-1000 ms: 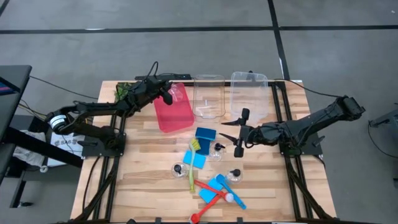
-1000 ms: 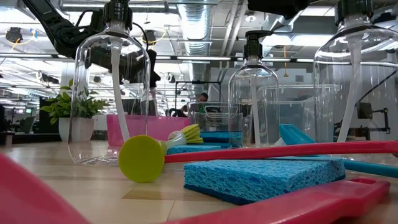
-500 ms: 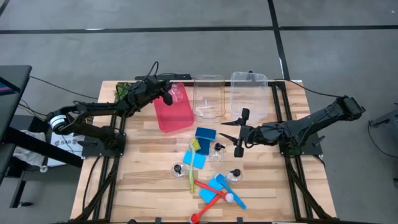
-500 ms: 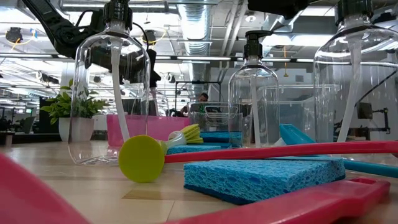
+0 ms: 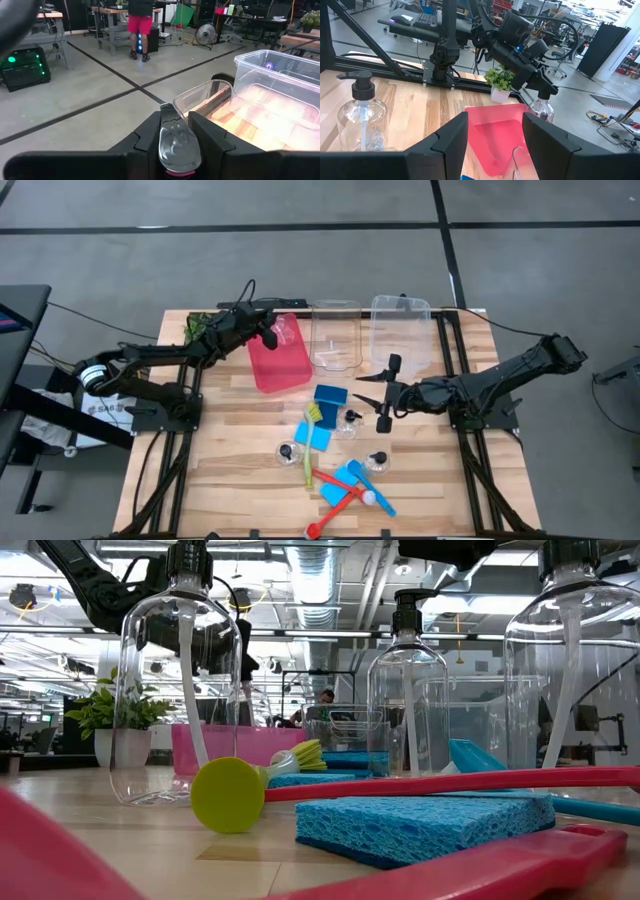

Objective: Pick & Place Kitchen Sink Supplies
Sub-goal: Put the transparent soap dispenser into the red bin

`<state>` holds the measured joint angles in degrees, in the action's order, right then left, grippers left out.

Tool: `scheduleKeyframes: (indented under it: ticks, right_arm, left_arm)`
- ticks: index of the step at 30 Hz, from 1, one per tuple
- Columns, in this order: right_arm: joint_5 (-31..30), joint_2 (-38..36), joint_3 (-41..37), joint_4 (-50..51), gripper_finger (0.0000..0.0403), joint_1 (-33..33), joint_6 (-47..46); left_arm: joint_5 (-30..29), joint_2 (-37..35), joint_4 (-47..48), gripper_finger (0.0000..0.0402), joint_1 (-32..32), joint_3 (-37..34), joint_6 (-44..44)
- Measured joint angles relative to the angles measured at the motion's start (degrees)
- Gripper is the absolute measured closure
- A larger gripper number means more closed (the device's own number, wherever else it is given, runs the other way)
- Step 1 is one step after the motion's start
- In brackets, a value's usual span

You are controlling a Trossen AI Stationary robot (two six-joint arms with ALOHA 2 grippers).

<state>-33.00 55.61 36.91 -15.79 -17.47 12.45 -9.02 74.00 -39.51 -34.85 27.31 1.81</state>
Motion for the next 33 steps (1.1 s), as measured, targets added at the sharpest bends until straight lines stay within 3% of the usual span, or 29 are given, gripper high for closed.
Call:
scheduleKeyframes:
  ticks: [16,26,33]
  right_arm:
    - [0.01,0.0,0.0,0.0,0.0221,0.0,0.02]
    - [0.03,0.0,0.0,0.0,0.0221,-0.02,0.0]
    - [0.03,0.0,0.0,0.0,0.0221,-0.02,0.02]
  left_arm:
    - [-0.09,-0.01,0.02,0.0301,-0.01,-0.02,-0.03]
    - [-0.39,-0.04,0.0,0.0194,0.0,-0.02,0.17]
    - [-1.64,-0.04,0.0,0.0153,0.0,-0.02,0.17]
